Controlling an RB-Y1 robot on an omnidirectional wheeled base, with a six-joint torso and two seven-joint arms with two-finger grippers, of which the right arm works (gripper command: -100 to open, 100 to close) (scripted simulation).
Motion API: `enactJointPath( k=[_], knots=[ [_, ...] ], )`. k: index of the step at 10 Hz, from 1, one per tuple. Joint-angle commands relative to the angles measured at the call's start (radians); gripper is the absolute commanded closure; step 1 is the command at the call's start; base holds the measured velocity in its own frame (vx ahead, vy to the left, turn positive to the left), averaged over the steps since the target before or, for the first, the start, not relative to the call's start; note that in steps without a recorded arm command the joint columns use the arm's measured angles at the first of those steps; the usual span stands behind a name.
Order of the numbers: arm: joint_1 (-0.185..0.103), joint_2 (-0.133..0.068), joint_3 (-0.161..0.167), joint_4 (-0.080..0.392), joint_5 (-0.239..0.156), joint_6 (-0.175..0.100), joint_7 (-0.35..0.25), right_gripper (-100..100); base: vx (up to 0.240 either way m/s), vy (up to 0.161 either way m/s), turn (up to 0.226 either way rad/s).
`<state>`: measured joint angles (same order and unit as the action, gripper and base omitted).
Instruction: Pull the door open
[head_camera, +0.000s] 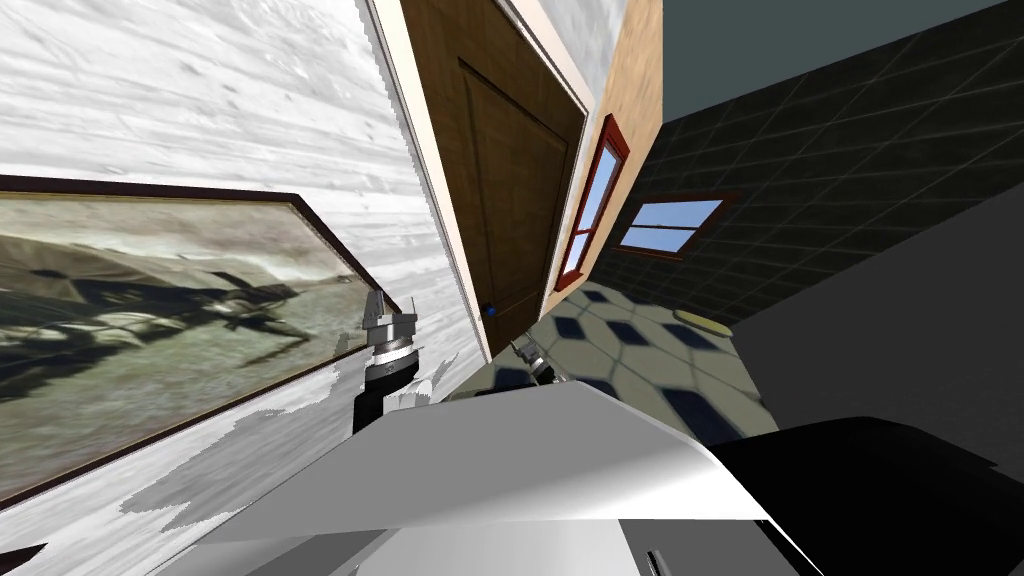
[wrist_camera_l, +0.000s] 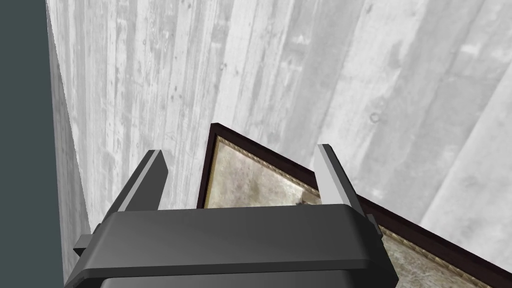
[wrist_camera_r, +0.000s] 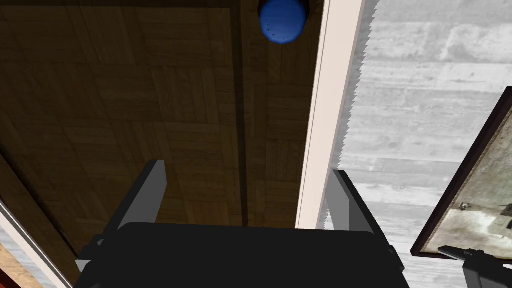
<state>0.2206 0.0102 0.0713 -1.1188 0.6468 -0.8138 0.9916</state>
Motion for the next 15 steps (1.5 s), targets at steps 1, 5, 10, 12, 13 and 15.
enactJointPath(
  k=[1, 5, 10, 12, 13, 15],
  knots=[
    [-0.009, 0.008, 0.003, 0.026, 0.022, -0.006, 0.030, -100, 0.146, 0.021, 0.064],
    [-0.029, 0.033, 0.008, 0.101, 0.072, -0.032, 0.103, -100, 0.206, 0.047, 0.070],
    [-0.036, 0.021, 0.003, 0.109, 0.066, -0.032, 0.112, -100, -0.020, -0.021, 0.029],
    [-0.046, 0.008, -0.004, 0.120, 0.053, -0.031, 0.120, -100, -0.208, -0.082, 0.082],
    [-0.055, -0.003, -0.010, 0.131, 0.042, -0.030, 0.127, -100, -0.205, -0.034, 0.121],
    [-0.074, -0.023, -0.023, 0.151, 0.019, -0.027, 0.141, -100, -0.225, -0.004, 0.149]
  ],
)
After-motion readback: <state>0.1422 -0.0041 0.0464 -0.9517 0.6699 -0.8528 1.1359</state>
